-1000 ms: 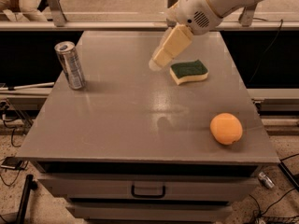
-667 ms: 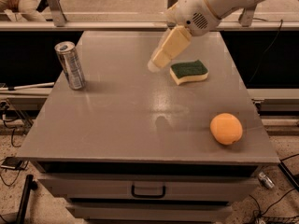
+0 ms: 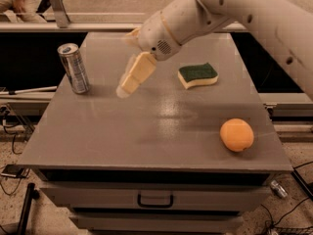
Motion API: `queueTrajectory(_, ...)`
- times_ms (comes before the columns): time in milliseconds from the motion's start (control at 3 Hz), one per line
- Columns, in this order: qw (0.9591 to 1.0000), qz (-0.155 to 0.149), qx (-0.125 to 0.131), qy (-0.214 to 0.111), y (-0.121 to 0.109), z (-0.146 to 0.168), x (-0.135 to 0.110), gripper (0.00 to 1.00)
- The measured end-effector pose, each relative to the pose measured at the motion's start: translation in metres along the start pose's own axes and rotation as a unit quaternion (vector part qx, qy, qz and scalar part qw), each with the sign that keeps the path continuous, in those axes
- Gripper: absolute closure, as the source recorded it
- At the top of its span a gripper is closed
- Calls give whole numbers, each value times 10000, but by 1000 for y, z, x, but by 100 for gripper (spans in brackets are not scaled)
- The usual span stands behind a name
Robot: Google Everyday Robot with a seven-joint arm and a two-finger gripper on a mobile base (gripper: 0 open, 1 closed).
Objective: Pick redbull can
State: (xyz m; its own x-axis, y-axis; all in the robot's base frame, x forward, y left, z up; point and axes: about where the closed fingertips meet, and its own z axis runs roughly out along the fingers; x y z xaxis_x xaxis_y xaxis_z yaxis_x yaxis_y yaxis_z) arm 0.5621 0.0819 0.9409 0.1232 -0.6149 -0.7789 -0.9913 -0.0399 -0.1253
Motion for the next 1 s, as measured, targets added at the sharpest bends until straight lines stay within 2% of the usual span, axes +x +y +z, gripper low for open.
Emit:
queueTrajectory(667, 9969, -388, -389, -563, 11, 73, -35, 0)
queueTrajectory(1000, 9951, -615, -450, -628, 14, 109, -58, 0)
